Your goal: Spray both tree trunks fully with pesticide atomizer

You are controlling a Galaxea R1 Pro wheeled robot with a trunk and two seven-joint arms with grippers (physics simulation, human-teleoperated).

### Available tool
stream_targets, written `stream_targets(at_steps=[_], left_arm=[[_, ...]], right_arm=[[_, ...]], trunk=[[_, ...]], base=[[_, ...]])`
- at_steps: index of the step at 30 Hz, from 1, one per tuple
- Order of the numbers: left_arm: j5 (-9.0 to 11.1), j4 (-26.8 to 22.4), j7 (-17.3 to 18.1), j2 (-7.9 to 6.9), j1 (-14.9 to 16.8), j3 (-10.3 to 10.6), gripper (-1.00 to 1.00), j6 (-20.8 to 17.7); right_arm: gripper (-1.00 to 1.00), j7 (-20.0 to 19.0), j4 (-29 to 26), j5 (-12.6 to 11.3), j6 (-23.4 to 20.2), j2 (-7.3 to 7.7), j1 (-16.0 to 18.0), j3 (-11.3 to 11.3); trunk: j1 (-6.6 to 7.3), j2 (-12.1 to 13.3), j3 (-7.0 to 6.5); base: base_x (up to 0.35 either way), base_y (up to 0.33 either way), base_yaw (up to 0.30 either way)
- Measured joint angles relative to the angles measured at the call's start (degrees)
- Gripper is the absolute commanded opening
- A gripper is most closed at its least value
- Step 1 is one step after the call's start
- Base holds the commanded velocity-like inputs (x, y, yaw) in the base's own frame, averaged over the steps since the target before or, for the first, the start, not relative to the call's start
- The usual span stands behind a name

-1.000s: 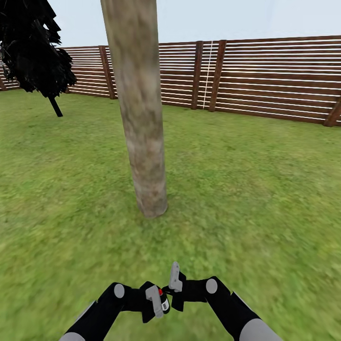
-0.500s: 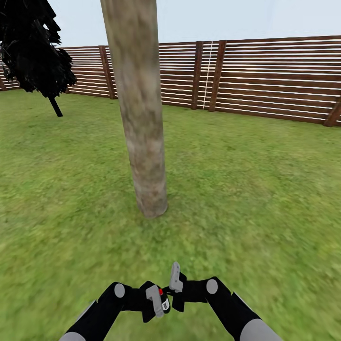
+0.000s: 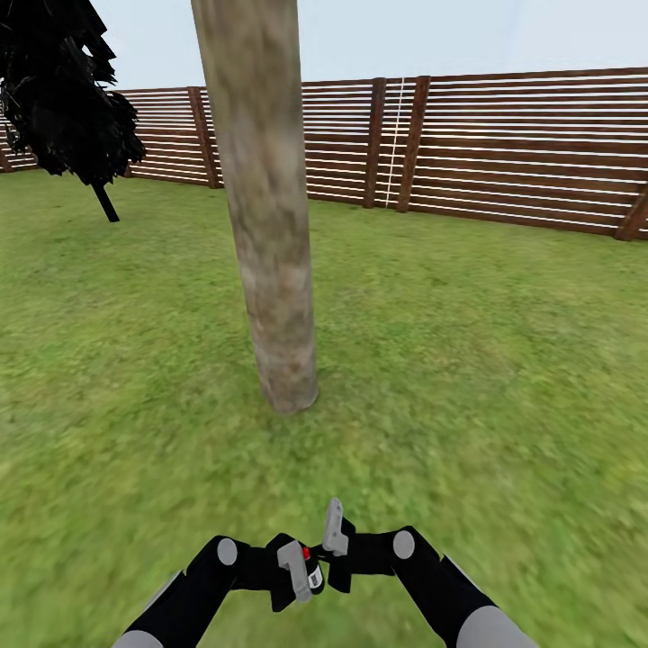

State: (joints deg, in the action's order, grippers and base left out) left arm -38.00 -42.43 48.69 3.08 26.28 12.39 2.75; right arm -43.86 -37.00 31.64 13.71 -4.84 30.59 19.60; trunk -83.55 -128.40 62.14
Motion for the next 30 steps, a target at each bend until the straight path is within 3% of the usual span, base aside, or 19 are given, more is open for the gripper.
stream_targets(at_steps=[24,28,30], left_arm=[[-0.09,0.12,-0.02,0.57,0.0,-0.09,-1.0,-0.02],[-0.76,0.68,-0.08,-0.43,-0.03,-0.3,-1.0,-0.02],[-0.97,0.77,-0.14,-2.29,-0.13,-0.4,-1.0,-0.03]], right_arm=[[-1.0,0.0,0.0,0.0,0.0,0.06,0.0,0.0],[-1.0,0.0,0.0,0.0,0.0,0.05,0.0,0.0],[-1.0,0.0,0.0,-0.03,0.0,0.04,0.0,0.0]], trunk=[[0.0,0.0,0.0],[0.0,0.0,0.0],[0.0,0.0,0.0]], base=[[0.0,0.0,0.0],[0.0,0.0,0.0],[0.0,0.0,0.0]])
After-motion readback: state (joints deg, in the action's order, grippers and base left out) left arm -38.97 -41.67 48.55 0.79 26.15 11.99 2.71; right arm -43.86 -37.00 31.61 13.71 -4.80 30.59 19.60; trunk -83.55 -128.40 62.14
